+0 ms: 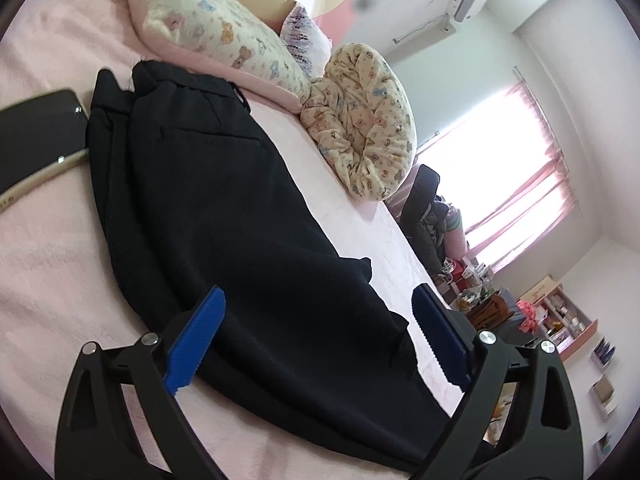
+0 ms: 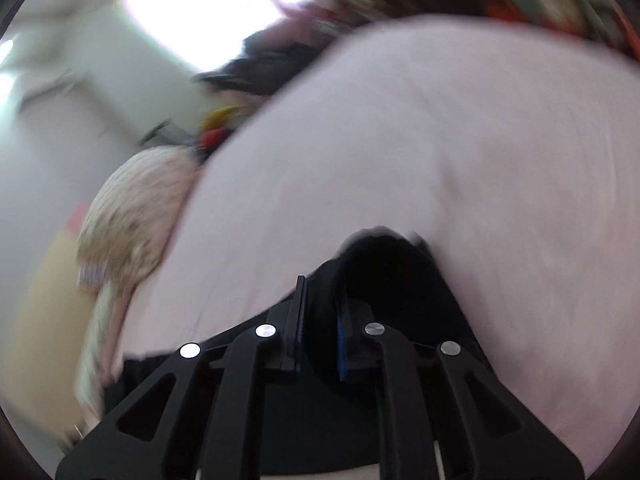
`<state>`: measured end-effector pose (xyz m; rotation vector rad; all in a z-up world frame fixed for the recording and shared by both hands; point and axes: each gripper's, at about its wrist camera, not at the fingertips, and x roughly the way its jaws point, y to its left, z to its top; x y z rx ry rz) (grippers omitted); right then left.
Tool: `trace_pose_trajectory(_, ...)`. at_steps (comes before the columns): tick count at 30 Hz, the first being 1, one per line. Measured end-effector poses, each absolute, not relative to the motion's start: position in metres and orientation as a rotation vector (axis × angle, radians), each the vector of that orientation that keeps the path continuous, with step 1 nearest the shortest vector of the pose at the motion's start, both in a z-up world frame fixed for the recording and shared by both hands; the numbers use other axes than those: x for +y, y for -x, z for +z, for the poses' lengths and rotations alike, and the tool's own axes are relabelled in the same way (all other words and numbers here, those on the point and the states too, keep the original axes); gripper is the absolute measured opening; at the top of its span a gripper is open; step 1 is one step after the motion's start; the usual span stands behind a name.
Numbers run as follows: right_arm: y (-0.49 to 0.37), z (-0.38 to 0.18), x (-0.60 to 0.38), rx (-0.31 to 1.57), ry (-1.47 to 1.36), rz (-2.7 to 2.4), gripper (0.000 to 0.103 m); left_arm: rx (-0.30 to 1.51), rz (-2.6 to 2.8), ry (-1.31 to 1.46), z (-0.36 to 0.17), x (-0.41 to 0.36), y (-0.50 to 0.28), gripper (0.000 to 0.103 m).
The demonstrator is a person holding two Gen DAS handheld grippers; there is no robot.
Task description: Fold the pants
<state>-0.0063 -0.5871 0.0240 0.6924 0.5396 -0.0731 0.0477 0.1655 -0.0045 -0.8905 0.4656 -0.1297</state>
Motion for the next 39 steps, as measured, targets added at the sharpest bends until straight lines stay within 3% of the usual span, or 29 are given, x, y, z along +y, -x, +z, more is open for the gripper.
trace_pose_trajectory(2,0.011,0.039,-0.58,0.503,-0.569,-0.088,0.012,0.475,-0.132,0.91,-0.007,0.167,-0.048,0.095)
trace_pose_trajectory(4,0.004,0.031,-0.589,0.595,-0.515,-0.318,0.015,0.479,-0.134,0.918,-0.008,0.168,-0.049,0.095)
trace_pose_trajectory(5,0.002,0.025,-0.597,0.63,-0.539,-0.377,0.034,0.479,-0.135,0.919,-0.009,0.169,-0.049,0.095)
trace_pose_trajectory(6,0.006,0.015,-0.609,0.661,-0.582,-0.474,0.038,0.48,-0.136,0.919,-0.009,0.169,-0.048,0.095)
trace_pose_trajectory(12,0.029,0.028,-0.624,0.48,-0.757,-0.327,0.038,0.473,-0.133,0.943,-0.011,0.171,-0.047,0.095)
trace_pose_trajectory(15,0.017,0.02,-0.621,0.512,-0.895,-0.071,0.038,0.48,-0.135,0.938,-0.011,0.17,-0.048,0.096)
trace_pose_trajectory(23,-0.037,-0.001,-0.623,0.493,-0.858,-0.078,0.038,0.493,-0.126,0.924,-0.012,0.168,-0.049,0.096)
trace_pose_trajectory(25,-0.051,-0.011,-0.623,0.496,-0.89,-0.108,0.06,0.498,-0.121,0.909,-0.012,0.166,-0.049,0.097)
trace_pose_trajectory(26,-0.058,-0.026,-0.628,0.583,-0.917,-0.202,0.07,0.5,-0.118,0.902,-0.012,0.165,-0.048,0.097)
trace_pose_trajectory(27,-0.061,-0.047,-0.63,0.635,-0.965,-0.218,0.061,0.502,-0.116,0.894,-0.012,0.165,-0.048,0.097)
trace_pose_trajectory(28,-0.057,-0.053,-0.628,0.613,-0.963,-0.223,0.059,0.505,-0.113,0.882,-0.012,0.163,-0.048,0.097)
trace_pose_trajectory(31,-0.053,-0.039,-0.628,0.574,-0.983,-0.198,0.062,0.504,-0.121,0.866,-0.01,0.162,-0.048,0.098)
trace_pose_trajectory(33,-0.046,-0.036,-0.624,0.55,-0.988,-0.18,0.084,0.497,-0.127,0.882,-0.01,0.164,-0.048,0.098)
trace_pose_trajectory(36,-0.045,-0.038,-0.623,0.611,-0.937,-0.327,0.065,0.483,-0.139,0.931,-0.012,0.169,-0.047,0.099)
trace_pose_trajectory(39,-0.049,0.005,-0.583,0.553,-0.79,-0.185,0.066,0.461,-0.167,0.946,-0.008,0.173,-0.044,0.101)
